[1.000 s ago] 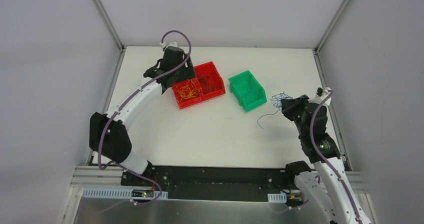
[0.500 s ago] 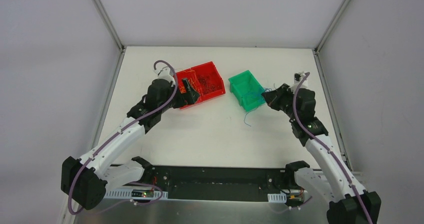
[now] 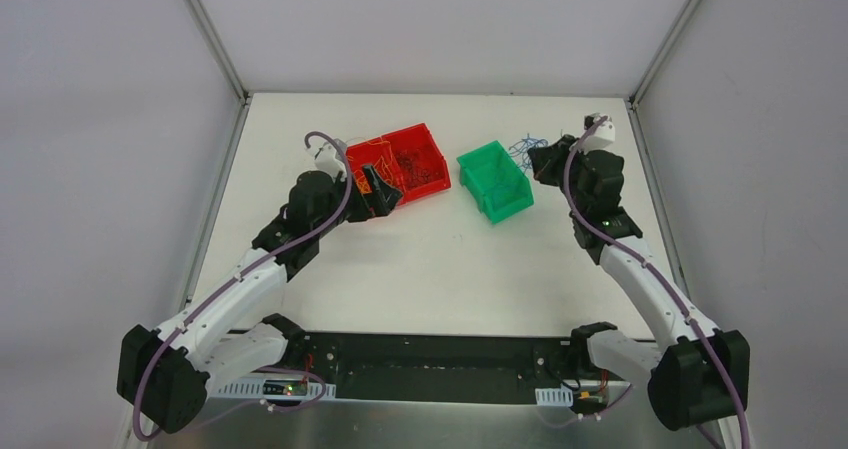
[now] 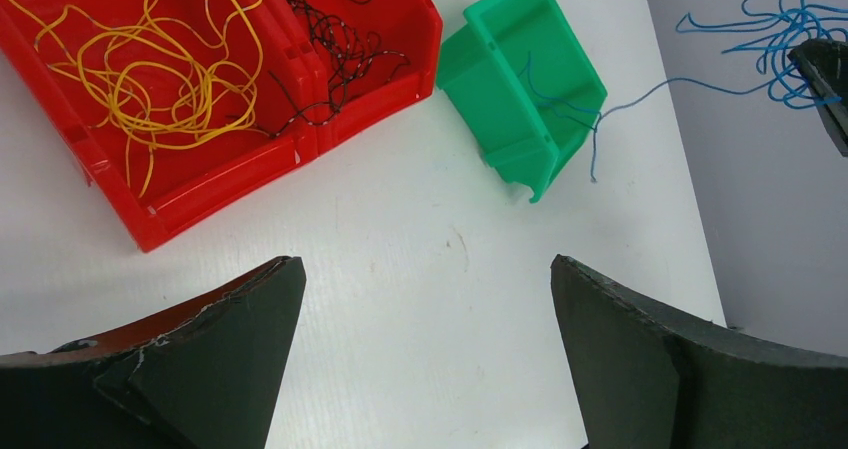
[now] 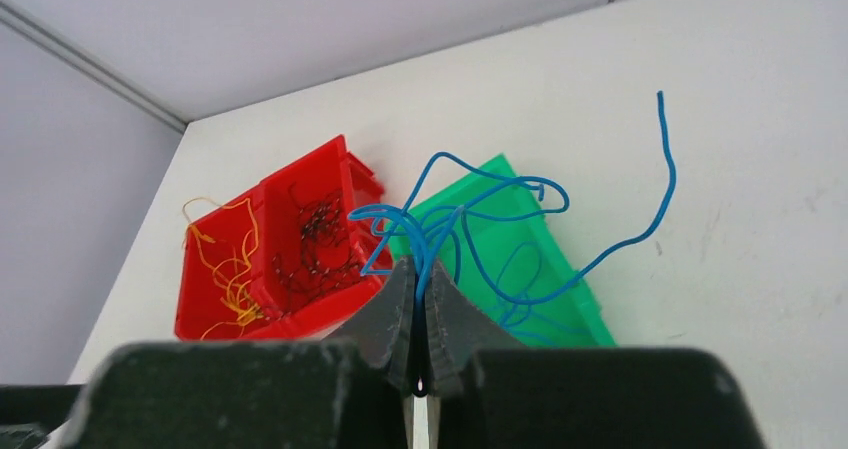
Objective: Untangle the cables
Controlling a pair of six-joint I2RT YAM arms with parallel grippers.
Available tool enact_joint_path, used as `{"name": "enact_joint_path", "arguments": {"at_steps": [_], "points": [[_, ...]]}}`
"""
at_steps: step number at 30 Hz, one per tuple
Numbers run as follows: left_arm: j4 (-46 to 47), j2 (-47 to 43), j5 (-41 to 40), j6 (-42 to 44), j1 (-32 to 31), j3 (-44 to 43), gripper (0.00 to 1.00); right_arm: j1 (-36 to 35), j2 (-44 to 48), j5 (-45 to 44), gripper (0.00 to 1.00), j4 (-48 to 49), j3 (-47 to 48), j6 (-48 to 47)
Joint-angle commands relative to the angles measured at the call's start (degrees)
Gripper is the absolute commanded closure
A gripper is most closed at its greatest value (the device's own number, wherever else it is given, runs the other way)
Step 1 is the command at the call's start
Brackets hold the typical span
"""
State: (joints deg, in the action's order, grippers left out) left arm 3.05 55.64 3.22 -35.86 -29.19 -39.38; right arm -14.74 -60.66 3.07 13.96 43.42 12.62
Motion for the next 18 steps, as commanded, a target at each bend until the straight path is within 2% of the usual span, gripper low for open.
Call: {"name": "enact_joint_path", "arguments": {"at_steps": [1, 10, 15, 18], "points": [[3.5, -1.5, 1.0, 0.2, 0.1, 0.4, 0.02, -1.6, -2.1, -5.0, 1.00, 11.5, -0.4, -6.3], [3.0, -3.1, -1.5, 0.2, 0.1, 0.9, 0.02, -12.3, -12.7, -16.9, 1.00, 16.7, -2.5, -17.8], [2.6, -6.1, -4.5, 0.5, 0.1, 2.0, 0.01, -13.4, -19.4, -20.8, 1.00, 15.2, -2.5, -13.5], [2.4, -6.5, -4.6, 0.5, 0.1, 1.9, 0.01, -13.4, -22.8, -20.4, 1.00, 5.7, 2.1, -8.3]]}}
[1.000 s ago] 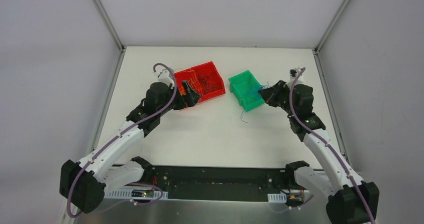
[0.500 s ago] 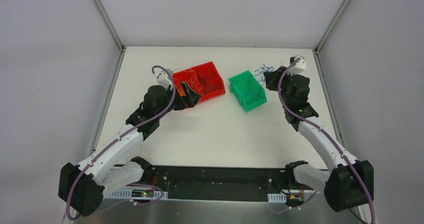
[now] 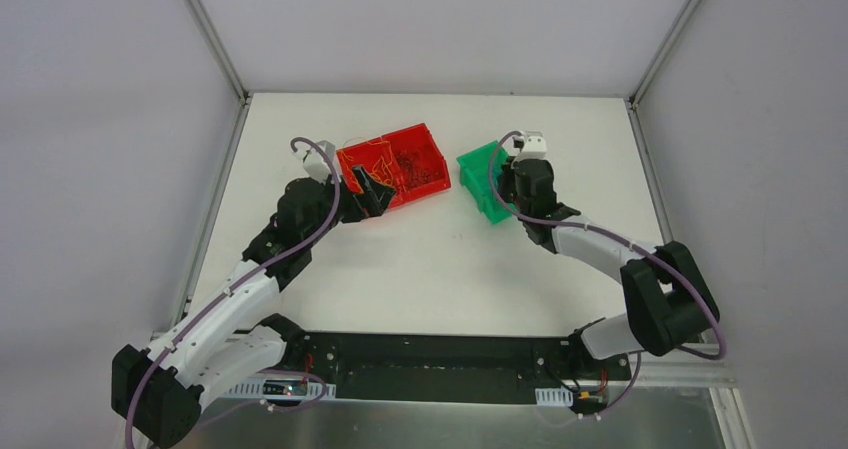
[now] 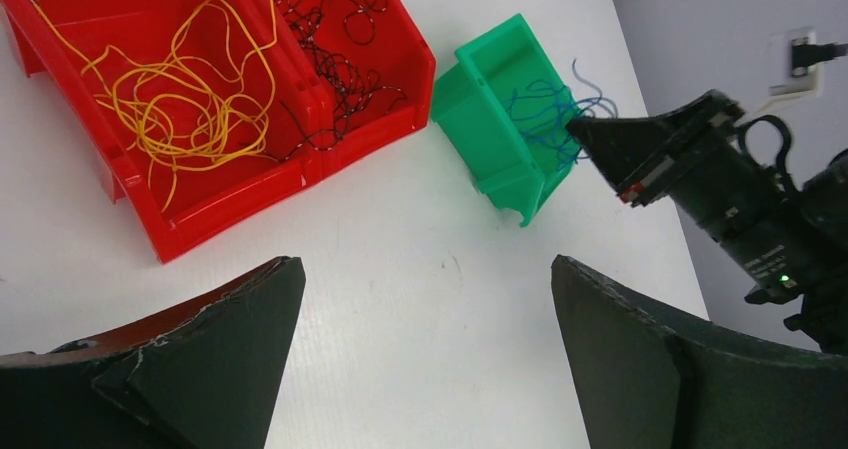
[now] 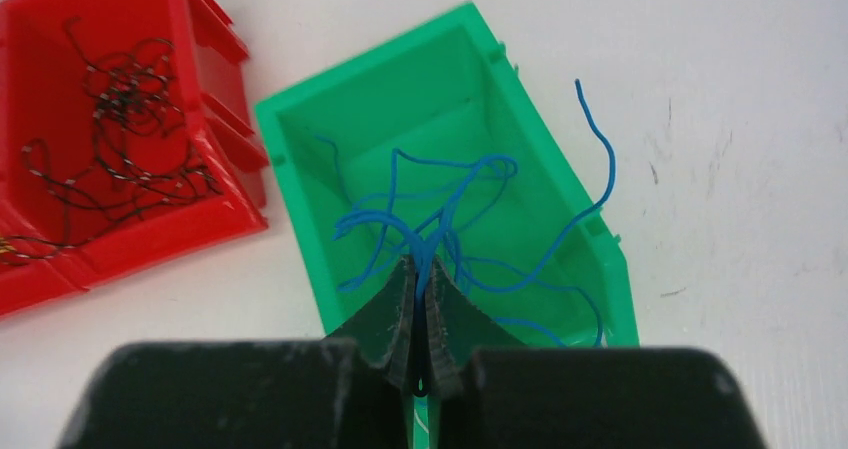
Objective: Untangle the cables
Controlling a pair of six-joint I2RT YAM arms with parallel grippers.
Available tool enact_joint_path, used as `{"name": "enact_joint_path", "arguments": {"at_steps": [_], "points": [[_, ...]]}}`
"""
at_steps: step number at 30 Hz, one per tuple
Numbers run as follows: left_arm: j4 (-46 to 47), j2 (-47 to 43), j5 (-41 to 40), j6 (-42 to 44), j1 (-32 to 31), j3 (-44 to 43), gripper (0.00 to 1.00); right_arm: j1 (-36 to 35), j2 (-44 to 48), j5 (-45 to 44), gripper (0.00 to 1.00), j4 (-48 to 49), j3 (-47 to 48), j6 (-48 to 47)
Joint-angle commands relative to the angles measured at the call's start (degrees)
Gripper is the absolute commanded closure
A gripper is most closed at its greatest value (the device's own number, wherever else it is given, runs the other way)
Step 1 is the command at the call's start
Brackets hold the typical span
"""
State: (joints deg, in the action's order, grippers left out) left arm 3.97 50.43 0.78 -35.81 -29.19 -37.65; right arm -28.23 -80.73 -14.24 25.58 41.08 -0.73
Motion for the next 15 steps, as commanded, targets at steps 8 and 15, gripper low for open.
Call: {"name": "enact_joint_path", "arguments": {"at_steps": [8, 15], "points": [[0.9, -1.7, -2.1, 0.5, 0.1, -0.1, 0.01, 1.9, -10.4, -1.8, 1.00, -28.3, 15.2, 11.7], [0.7, -2.1, -2.5, 0.7, 0.1, 0.1, 0.01, 5.6, -28.4, 4.4, 1.00, -48.3, 31.7, 14.5]]}}
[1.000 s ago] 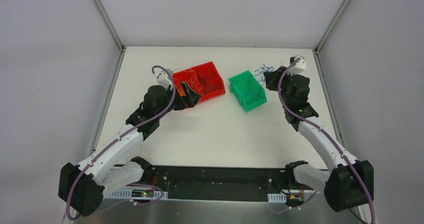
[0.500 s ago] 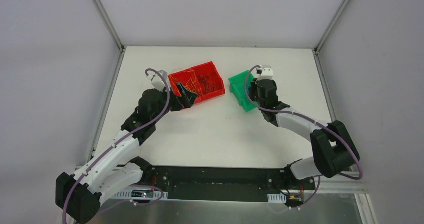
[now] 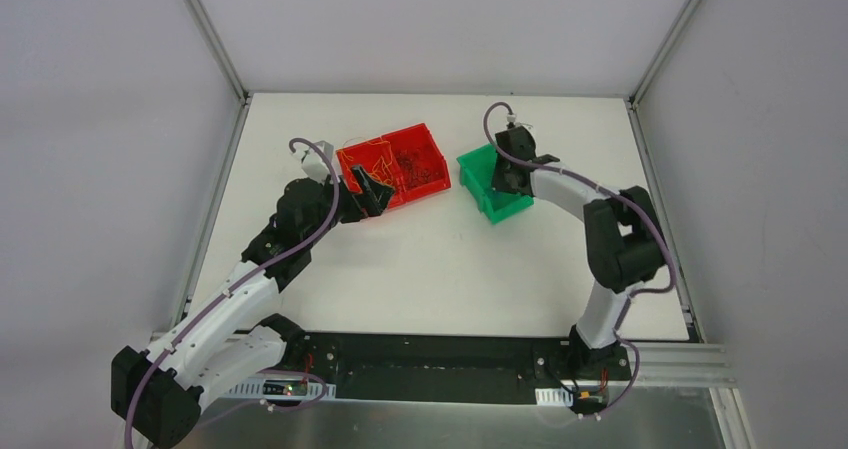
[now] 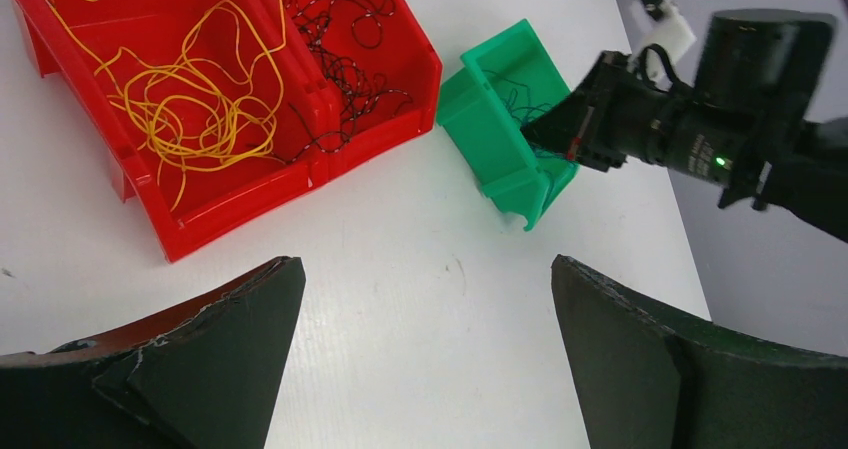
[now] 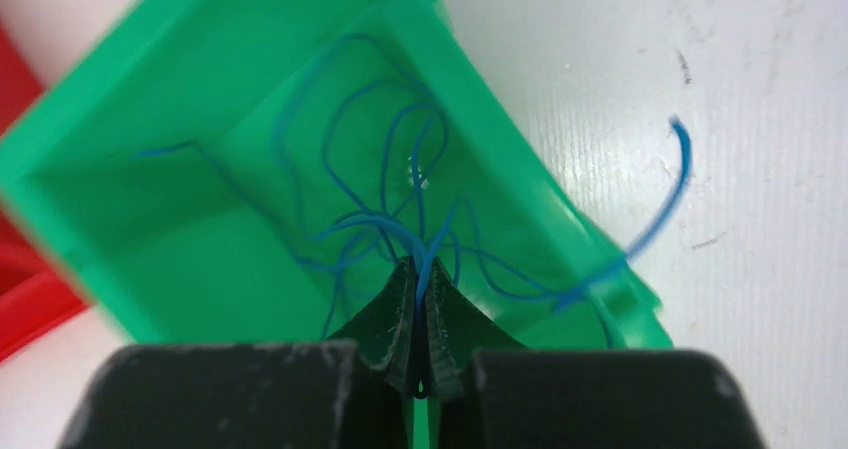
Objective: Untangle the cables
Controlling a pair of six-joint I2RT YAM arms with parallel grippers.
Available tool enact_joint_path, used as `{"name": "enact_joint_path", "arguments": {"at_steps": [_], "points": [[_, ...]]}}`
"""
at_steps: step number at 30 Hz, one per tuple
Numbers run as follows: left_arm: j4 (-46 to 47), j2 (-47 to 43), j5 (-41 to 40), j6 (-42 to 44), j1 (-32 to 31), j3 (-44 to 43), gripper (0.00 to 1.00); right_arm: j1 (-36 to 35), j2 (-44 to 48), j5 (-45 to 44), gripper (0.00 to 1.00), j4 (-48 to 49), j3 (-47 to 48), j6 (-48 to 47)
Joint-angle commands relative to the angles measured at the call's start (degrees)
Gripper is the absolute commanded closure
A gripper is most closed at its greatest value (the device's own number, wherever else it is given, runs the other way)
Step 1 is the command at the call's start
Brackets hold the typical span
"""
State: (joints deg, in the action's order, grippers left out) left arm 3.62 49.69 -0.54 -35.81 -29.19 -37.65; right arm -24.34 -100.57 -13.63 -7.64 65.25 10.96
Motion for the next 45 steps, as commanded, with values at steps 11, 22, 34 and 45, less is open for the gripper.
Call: {"name": "enact_joint_path", "arguments": {"at_steps": [11, 22, 34, 45], "points": [[1.0, -0.9, -1.0, 0.7, 0.1, -0.1, 0.01, 1.2, -8.7, 2.8, 0.85, -21.0, 14.1, 3.1], [0.6, -0.8, -1.6, 1.0, 0.1, -0.2, 0.01, -0.7, 7.2, -2.7, 0.45, -26.4, 16.5, 0.9], [-6.4, -10.4, -13.5, 5.3, 0.0, 0.2, 0.01, -2.4, 49.5, 7.3, 0.01, -1.9, -15.3, 7.6], [-6.3, -19.6, -24.7, 5.4, 0.0, 4.1, 0.01, -2.4, 79.1, -4.4, 0.01, -2.1, -23.4, 2.8]]}}
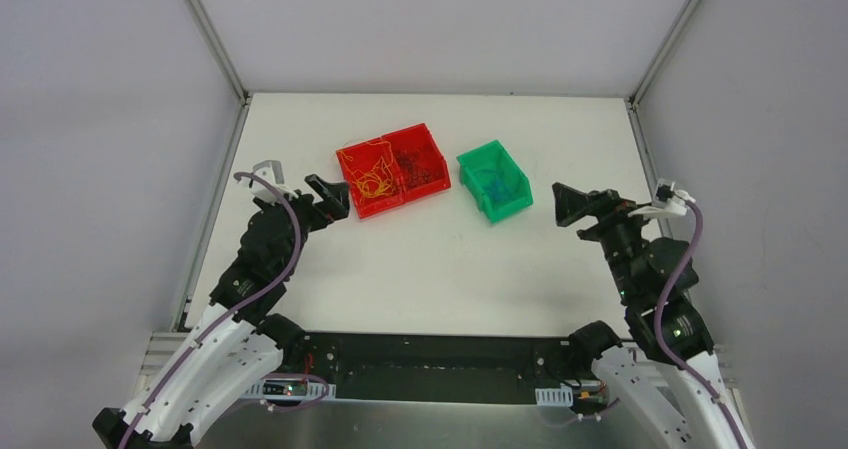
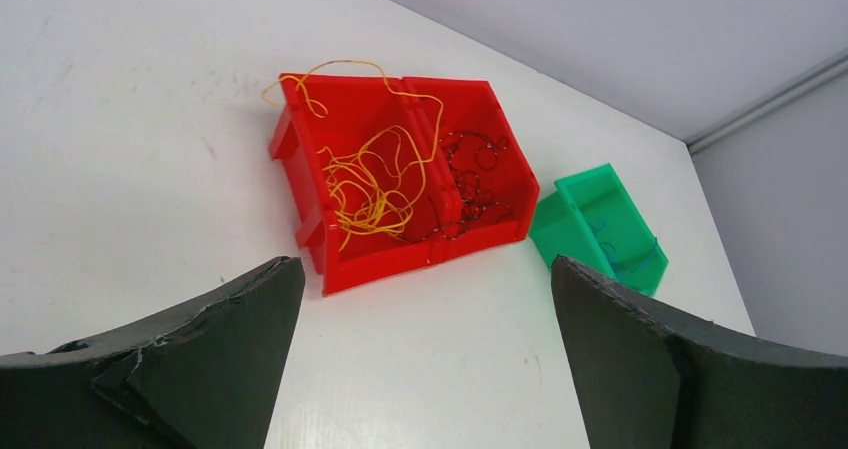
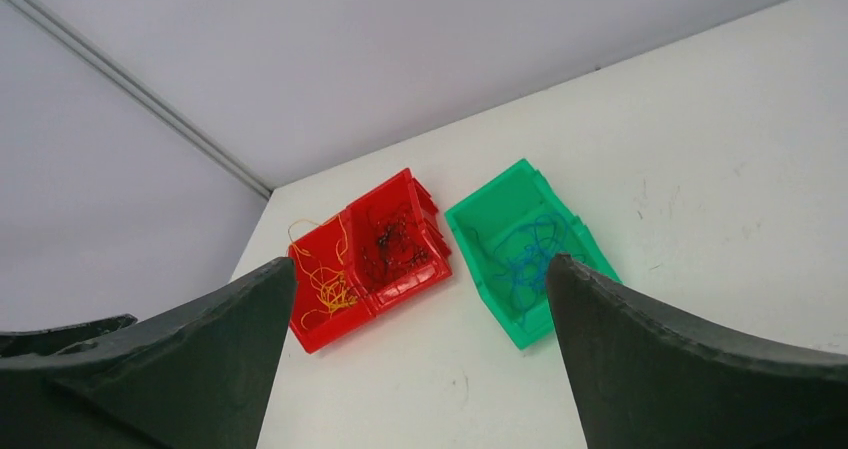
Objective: Untangle the cables
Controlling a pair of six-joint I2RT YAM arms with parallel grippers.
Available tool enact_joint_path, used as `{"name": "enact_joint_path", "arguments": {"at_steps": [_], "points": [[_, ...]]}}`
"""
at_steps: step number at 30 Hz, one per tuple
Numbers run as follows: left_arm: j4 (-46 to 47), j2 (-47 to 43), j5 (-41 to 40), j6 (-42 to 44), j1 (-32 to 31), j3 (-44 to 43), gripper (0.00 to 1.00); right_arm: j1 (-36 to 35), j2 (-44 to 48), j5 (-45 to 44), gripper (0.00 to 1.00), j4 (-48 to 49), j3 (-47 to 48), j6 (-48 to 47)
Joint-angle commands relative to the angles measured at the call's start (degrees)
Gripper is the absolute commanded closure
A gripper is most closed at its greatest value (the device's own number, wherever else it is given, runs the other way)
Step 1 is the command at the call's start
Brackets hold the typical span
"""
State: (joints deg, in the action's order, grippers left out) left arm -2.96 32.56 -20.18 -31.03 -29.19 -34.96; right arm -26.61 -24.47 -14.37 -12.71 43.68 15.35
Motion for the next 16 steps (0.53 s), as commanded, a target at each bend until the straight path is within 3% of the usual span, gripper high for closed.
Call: {"name": "enact_joint_path", "arguments": {"at_steps": [1, 16], "points": [[0.3, -3.4, -5.3, 0.7, 0.0, 1.7, 0.01, -0.1, 3.7, -4.1, 0.01, 2.4, -1.6, -1.7], [1.4, -8.0, -7.8, -0.1, 0.0, 3.7, 0.01, -0.2, 4.1, -4.6, 0.01, 0.8, -1.1, -2.4]]}}
